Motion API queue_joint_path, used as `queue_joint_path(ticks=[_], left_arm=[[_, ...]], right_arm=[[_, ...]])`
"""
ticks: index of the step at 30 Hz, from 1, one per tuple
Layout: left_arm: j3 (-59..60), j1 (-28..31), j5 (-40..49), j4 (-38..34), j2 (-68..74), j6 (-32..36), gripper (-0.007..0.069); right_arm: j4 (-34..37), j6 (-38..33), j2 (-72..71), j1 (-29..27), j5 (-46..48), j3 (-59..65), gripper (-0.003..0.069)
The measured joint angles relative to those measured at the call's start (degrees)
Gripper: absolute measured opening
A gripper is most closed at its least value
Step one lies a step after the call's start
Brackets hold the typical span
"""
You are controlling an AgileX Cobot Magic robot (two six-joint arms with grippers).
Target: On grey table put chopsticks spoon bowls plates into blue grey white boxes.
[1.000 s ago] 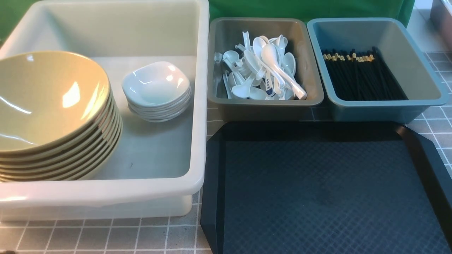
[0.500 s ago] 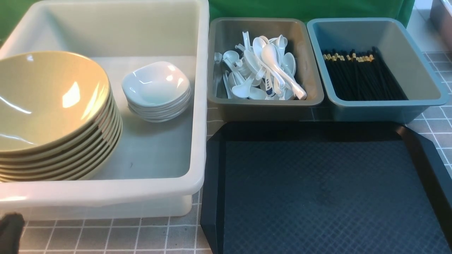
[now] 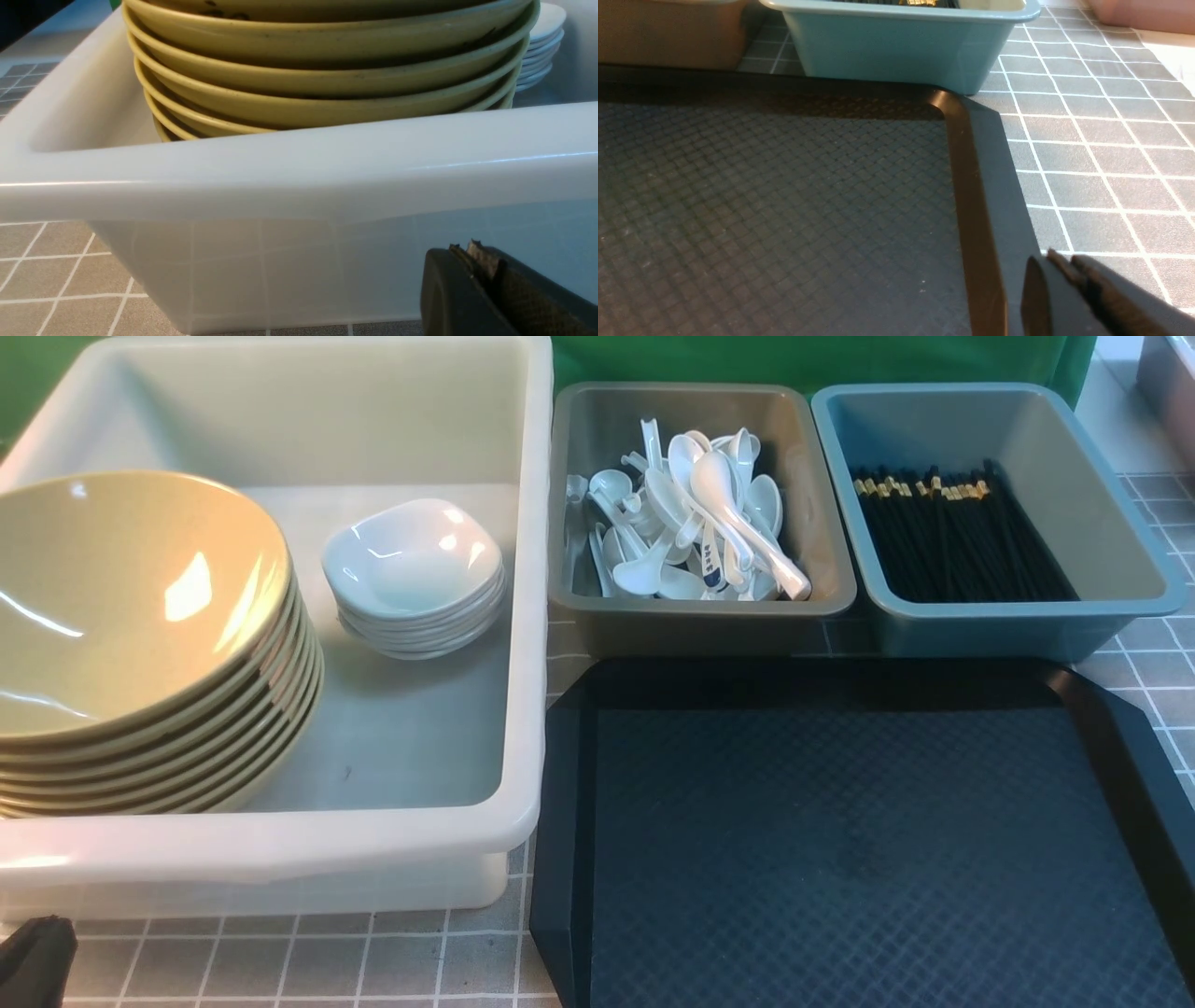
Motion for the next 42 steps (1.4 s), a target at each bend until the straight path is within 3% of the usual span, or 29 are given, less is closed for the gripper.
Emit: queue_joint_path(ticks=[42], left_arm=[[0.0, 0.0, 0.0, -0.12, 0.0, 0.06, -0.001]], right_arm=[[0.0, 0.0, 0.0, 0.0, 0.0, 0.0, 0.0082]])
